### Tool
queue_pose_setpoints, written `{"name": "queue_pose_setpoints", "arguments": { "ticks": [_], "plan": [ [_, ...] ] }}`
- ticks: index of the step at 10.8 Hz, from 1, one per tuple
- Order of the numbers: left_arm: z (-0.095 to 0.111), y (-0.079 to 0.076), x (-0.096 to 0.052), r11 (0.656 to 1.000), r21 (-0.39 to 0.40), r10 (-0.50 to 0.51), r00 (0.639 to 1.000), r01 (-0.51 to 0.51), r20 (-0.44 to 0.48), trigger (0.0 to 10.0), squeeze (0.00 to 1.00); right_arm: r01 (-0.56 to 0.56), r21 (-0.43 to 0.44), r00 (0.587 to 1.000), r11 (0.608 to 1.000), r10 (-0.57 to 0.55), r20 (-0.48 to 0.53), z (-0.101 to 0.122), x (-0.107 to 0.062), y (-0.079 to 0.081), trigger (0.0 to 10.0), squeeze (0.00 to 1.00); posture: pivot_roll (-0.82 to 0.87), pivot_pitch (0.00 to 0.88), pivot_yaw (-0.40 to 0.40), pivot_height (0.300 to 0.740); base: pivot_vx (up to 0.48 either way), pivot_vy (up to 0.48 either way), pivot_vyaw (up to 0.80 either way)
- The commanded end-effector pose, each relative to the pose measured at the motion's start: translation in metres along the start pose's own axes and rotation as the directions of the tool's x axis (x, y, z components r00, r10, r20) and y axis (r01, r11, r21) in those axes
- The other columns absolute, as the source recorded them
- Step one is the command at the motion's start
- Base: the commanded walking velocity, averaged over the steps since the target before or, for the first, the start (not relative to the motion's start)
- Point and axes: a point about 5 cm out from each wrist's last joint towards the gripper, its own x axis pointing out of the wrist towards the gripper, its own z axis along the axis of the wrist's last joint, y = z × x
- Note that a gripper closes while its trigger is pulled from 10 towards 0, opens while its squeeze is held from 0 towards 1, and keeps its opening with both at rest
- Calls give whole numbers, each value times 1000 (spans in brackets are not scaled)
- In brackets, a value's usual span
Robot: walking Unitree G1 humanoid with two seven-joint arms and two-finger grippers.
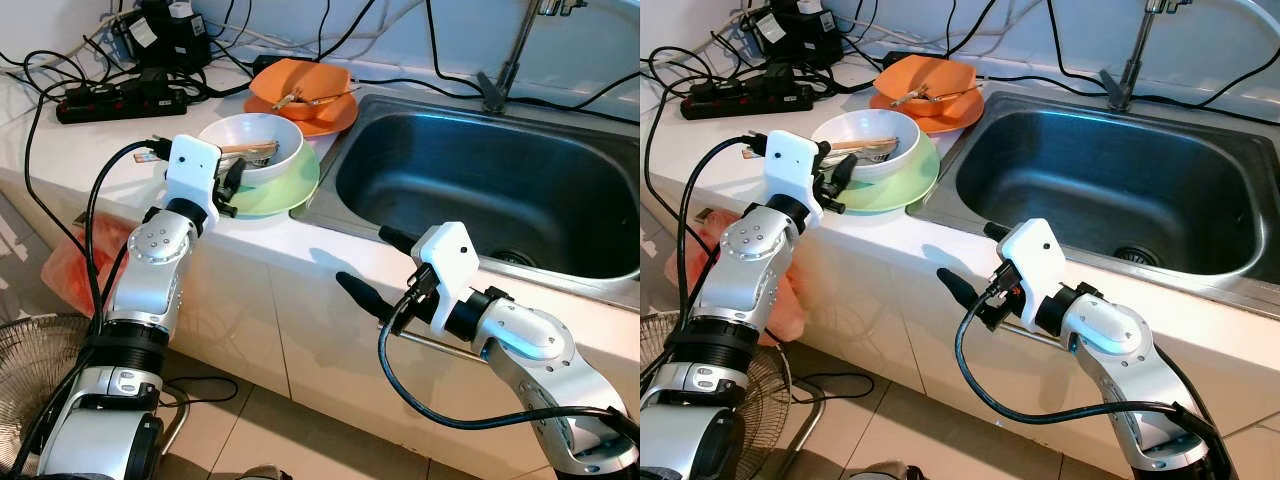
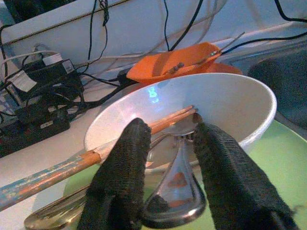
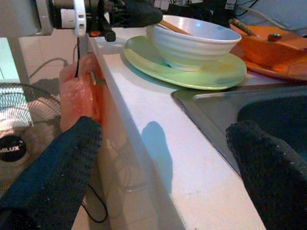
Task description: Kitchen organization
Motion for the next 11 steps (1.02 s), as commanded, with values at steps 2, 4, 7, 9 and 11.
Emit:
{"name": "queue_pose_setpoints", "arguments": {
  "ticks": [2, 4, 7, 9, 11],
  "plan": [
    [5, -1, 1, 1000, -13, -2, 1000, 2, 15, 0, 0, -5, -9, 1000, 1000, 5, 8, 4, -2, 1, 10000, 0, 108, 33, 52, 740, 0, 0, 0],
    [6, -3, 2, 1000, -24, -7, 1000, 7, 22, 0, 0, 0, -11, 1000, 1000, 0, 8, 4, -1, 0, 10000, 0, 109, 32, 50, 740, 0, 0, 0],
    [13, -2, 3, 999, -45, -3, 998, 6, 63, 0, 0, 10, -14, 1000, 1000, -10, 10, 4, 1, -2, 10000, 0, 111, 25, 47, 740, 0, 0, 0],
    [19, 1, 5, 996, -88, 12, 997, -5, 80, 0, 0, 16, -17, 1000, 1000, -16, 13, 5, 1, -3, 10000, 0, 109, 22, 47, 740, 0, 0, 0],
    [26, 8, 6, 986, -164, 42, 996, -30, 73, 0, 0, 22, -18, 1000, 1000, -21, 15, 5, 1, -4, 10000, 0, 111, 21, 44, 740, 0, 0, 0]
  ]
}}
